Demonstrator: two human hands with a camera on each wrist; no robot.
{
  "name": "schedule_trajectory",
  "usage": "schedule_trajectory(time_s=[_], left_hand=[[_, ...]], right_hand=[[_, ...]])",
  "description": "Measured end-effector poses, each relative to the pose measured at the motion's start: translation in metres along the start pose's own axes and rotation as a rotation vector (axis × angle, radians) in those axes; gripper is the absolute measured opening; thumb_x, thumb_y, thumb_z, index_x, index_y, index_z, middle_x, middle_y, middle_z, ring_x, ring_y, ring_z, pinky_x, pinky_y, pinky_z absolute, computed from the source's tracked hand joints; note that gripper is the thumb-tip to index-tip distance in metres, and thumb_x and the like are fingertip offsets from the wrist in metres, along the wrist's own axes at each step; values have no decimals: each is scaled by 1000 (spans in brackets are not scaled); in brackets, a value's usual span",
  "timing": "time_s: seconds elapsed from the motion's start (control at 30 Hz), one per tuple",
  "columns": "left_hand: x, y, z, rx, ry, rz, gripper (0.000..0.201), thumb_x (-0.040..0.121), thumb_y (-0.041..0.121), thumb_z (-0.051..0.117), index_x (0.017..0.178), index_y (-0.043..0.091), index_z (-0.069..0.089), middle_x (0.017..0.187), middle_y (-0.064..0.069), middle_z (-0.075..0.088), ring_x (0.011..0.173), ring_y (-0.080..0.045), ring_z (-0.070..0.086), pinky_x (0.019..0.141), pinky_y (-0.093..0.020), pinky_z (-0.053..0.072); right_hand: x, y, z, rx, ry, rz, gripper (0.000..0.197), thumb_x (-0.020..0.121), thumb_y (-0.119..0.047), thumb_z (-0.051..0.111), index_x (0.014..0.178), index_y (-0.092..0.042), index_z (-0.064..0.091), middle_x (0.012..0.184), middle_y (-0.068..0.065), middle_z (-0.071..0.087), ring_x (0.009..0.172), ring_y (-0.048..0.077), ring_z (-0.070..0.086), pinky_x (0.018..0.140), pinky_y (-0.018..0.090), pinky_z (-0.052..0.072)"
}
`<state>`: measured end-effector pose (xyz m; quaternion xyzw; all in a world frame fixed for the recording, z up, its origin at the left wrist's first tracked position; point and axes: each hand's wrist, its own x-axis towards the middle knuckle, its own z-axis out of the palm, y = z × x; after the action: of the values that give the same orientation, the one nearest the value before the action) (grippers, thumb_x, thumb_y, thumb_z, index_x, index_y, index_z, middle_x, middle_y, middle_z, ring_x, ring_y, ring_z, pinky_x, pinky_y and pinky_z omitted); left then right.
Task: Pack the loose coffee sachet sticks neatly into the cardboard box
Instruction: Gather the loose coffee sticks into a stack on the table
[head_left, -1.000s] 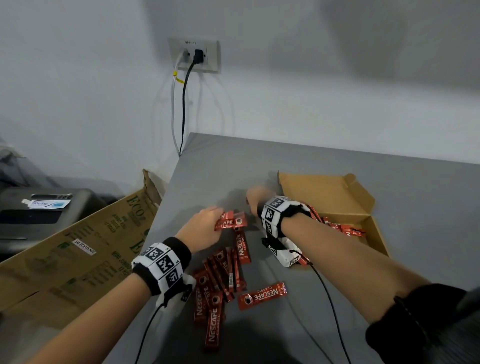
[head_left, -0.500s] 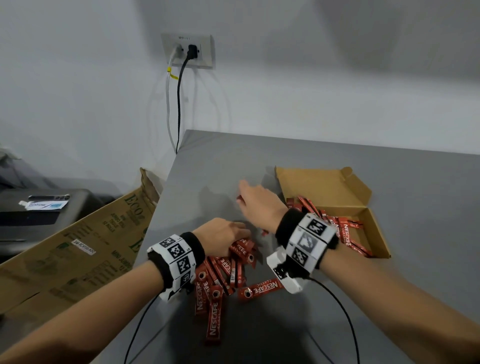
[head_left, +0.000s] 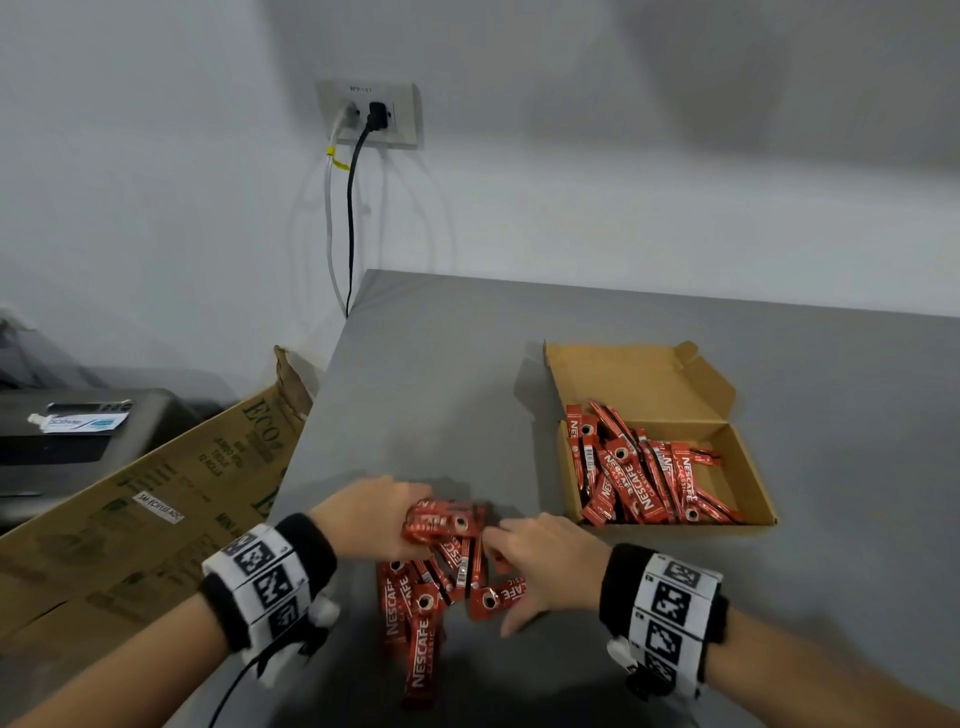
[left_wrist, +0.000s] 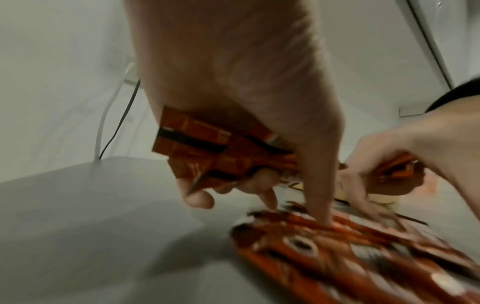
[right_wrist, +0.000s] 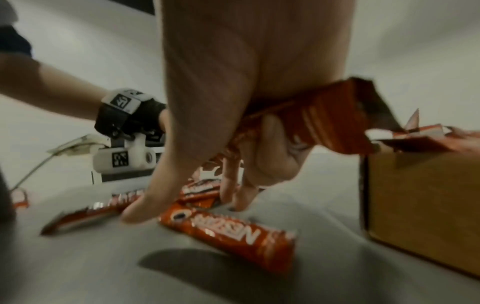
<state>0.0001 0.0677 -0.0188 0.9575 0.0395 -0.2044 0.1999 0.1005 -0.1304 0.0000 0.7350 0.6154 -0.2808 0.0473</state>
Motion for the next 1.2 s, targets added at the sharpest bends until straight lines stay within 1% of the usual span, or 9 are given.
schedule_trajectory(time_s=[0.1,0.2,0.37,0.57,0.67,0.77,0.93,1.03,1.2], left_hand=[[-17,-8,1,-124,-24,-30,54,71,51,72,114,29,47,111,11,60,97,-4,62,88,-23,51],[-22,-14,0,-334,-143,75,75,59,51,81,121,39,41,118,14,58,103,3,59,94,-19,48],[-15,-8,6,76,-214,192,97,62,57,77,139,37,22,129,9,53,112,-9,54,104,-25,39],[2,3,-3,231,-65,147,63,77,56,64,128,27,42,119,5,59,105,-13,58,97,-28,44],[6,7,-7,282,5,201,42,85,49,58,118,24,51,108,2,64,94,-14,61,89,-30,50],[8,7,-4,348,48,225,39,86,51,53,110,21,57,103,2,64,92,-16,61,88,-30,49],[10,0,5,505,176,276,34,69,67,47,70,36,60,62,18,60,59,0,56,64,-23,47],[8,2,8,540,254,277,31,59,66,65,69,36,62,66,17,58,65,-2,56,66,-24,48],[7,7,10,522,394,115,29,49,52,79,67,33,65,89,4,60,89,-15,48,87,-43,43]], right_hand=[[1,3,9,-63,-12,16,65,72,-42,74,117,-7,43,112,9,52,94,25,55,75,36,45],[3,6,11,64,19,47,51,78,-31,72,115,-9,45,113,9,58,100,26,57,83,37,46],[7,7,0,95,98,98,23,84,-16,58,105,-8,52,102,12,61,92,30,60,75,40,50],[21,-6,-10,75,298,111,18,94,-11,43,112,-9,40,108,12,60,94,31,60,75,38,45],[32,-6,-6,12,225,96,35,93,-10,48,125,-11,34,114,14,59,102,33,58,81,42,49],[37,-1,-3,95,144,145,44,91,-6,49,131,-15,32,117,16,54,105,35,57,88,44,49],[37,2,4,259,282,230,26,95,-8,44,120,-11,43,115,12,51,103,31,58,85,37,49],[37,1,10,276,343,310,30,94,-18,51,122,-11,41,124,9,43,105,26,58,87,31,50],[41,-2,17,261,316,432,34,86,4,57,115,-7,43,130,13,34,96,27,60,80,26,46]])
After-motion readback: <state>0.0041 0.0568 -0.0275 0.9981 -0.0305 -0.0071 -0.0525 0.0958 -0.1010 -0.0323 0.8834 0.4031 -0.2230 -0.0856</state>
